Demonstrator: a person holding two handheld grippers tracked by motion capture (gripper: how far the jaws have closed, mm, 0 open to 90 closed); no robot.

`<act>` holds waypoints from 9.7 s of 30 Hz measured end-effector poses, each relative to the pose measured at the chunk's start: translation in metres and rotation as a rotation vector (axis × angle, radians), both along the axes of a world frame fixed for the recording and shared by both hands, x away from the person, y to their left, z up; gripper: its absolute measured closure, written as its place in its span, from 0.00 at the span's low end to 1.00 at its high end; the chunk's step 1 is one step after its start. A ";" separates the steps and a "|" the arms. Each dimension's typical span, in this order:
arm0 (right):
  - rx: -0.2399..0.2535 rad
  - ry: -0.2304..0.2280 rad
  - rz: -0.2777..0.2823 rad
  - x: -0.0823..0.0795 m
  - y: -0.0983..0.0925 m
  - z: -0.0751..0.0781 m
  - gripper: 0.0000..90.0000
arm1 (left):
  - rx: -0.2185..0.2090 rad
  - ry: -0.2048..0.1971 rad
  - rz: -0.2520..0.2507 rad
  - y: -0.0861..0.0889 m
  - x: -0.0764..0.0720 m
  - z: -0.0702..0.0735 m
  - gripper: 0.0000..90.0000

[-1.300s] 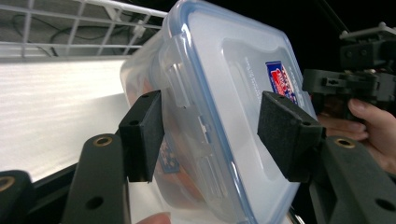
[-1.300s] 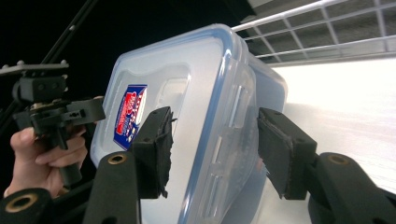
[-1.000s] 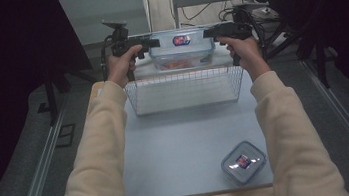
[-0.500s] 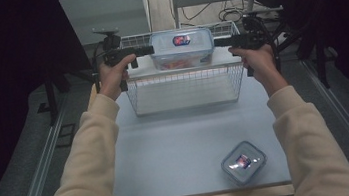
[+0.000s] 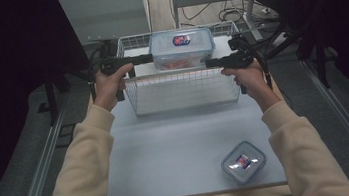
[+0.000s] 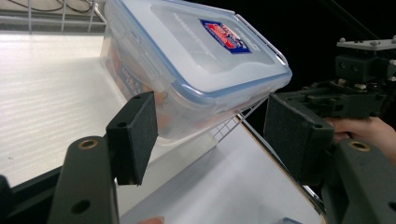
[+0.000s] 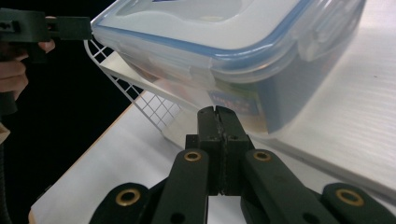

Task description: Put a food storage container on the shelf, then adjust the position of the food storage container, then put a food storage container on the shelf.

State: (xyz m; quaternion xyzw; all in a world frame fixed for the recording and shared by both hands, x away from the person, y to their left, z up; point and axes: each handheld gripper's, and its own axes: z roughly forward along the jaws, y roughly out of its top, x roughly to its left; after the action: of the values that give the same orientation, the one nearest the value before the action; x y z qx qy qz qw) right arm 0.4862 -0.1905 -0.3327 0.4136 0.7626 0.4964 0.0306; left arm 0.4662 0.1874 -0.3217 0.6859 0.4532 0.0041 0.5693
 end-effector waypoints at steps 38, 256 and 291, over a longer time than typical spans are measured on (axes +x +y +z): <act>0.038 -0.035 0.065 -0.047 -0.039 -0.026 0.99 | -0.013 -0.018 -0.060 0.003 -0.058 -0.041 0.38; -0.097 0.050 0.044 -0.102 -0.035 -0.161 0.68 | 0.213 0.107 0.004 -0.019 -0.133 -0.182 0.27; 0.127 0.386 0.099 -0.076 -0.016 -0.188 0.52 | -0.002 0.387 -0.154 -0.070 -0.086 -0.210 0.48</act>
State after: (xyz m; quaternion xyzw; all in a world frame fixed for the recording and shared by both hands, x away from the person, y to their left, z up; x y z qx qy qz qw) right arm 0.4098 -0.2062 -0.5205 0.4641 0.7409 0.4559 -0.1668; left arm 0.3798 0.1172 -0.5313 0.7059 0.5002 -0.1718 0.4711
